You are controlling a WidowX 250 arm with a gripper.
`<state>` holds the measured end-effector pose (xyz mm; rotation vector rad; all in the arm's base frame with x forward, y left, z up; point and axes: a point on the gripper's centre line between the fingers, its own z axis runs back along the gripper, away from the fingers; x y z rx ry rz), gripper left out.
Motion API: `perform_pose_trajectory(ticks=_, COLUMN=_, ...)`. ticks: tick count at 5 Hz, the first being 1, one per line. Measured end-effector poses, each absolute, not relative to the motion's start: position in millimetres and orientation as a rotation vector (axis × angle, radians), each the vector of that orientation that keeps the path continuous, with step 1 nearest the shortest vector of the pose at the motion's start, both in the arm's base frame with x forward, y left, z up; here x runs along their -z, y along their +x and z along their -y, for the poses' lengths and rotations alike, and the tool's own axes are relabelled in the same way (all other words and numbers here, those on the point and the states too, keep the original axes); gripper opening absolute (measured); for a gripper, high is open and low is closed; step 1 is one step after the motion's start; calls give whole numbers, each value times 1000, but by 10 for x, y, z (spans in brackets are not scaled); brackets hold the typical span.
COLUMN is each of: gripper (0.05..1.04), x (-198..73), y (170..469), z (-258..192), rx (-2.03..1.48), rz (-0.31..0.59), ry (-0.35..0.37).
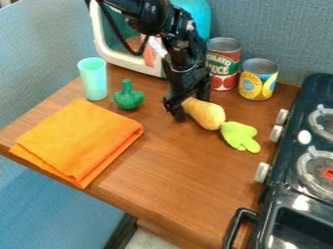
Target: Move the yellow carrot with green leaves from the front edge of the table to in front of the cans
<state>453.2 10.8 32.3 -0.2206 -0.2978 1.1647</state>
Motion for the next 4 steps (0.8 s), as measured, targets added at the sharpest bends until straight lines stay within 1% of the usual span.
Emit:
perform_pose_trajectory(ticks=1, gripper=1001, x=-396, y=4525, z=-95, rx=-1173, rz=323, ry=-249)
perform_pose_trajectory(ticks=2, gripper=1001, x=-531, y=4479, z=-128, rx=-1198, rz=348, ry=-273)
perform_pose_trajectory(ticks=3, gripper=1001, x=-864, y=4313, z=-188, rx=-1158, rz=362, ry=-258)
perform_pose_trajectory(ticks=4, gripper=1001, x=-1043, y=4096, z=-223, rx=-953, rz=236, ry=-192)
